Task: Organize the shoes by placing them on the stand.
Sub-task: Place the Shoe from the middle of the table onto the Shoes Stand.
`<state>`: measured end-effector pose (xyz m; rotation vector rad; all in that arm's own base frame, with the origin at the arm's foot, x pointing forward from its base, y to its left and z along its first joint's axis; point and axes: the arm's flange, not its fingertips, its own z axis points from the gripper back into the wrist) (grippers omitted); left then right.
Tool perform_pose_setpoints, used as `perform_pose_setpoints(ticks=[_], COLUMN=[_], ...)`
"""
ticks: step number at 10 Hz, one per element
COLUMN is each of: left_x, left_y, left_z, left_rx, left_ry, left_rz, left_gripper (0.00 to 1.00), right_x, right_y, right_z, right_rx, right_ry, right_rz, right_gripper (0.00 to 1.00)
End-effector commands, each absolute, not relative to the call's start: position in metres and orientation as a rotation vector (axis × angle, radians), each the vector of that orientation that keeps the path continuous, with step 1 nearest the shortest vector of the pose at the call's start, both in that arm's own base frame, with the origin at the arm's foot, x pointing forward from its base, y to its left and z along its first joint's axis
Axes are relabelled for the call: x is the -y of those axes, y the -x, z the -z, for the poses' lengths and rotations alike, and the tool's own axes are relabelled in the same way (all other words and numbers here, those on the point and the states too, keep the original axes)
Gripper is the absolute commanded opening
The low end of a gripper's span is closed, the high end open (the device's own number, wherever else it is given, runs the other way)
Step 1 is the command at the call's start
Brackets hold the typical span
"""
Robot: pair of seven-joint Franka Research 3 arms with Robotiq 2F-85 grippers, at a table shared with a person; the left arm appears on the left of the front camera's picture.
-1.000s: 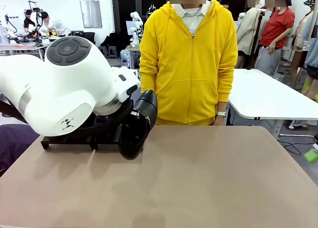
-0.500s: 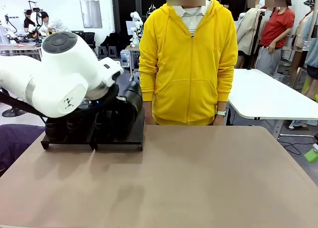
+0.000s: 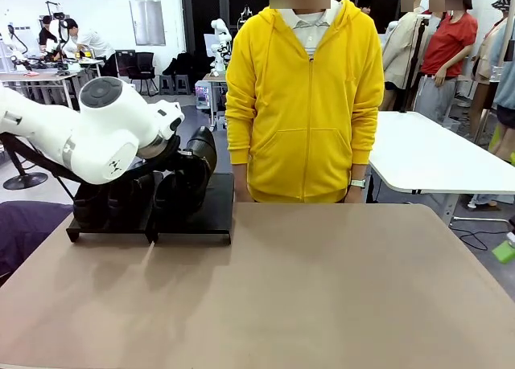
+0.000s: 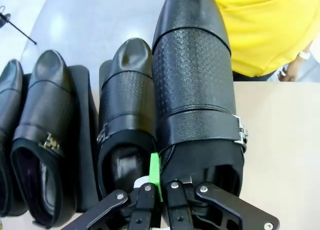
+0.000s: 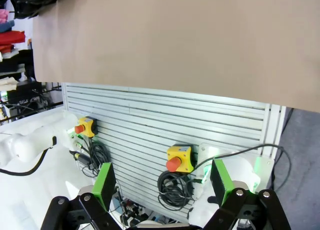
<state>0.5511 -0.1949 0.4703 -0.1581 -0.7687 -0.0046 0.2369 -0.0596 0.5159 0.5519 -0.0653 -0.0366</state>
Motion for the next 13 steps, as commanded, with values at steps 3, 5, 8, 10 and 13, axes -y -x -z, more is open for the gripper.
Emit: perform_pose_setpoints(ticks=[3,5,8,10,13], left_x=[0.225,0.231,0.230,0.232,0.234], left_y=[-0.579,-0.586,-0.590,-0.591,-0.588], left_z=[-0.448,-0.437,-0.431,-0.430,-0.431], left_rx=[0.745,0.708,0.684,0.687,0.695], left_ry=[0.172,0.198,0.196,0.186,0.185], left_rz=[0.008,-0.023,-0.078,-0.084,-0.068], left_gripper=[0.00,0.00,0.00,0.00,1.00], right_x=[0.060,0.060,0.060,0.060,0.060], right_y=[-0.237,-0.237,-0.237,-0.237,-0.237], right_z=[-0.517,-0.517,-0.517,-0.517,-0.517], right_rx=[0.075,0.075,0.075,0.075,0.075], right_ry=[-0.575,-0.575,-0.575,-0.575,-0.575], right_rz=[0.015,0.015,0.015,0.015,0.015], right_gripper=[1.00,1.00,1.00,1.00,1.00])
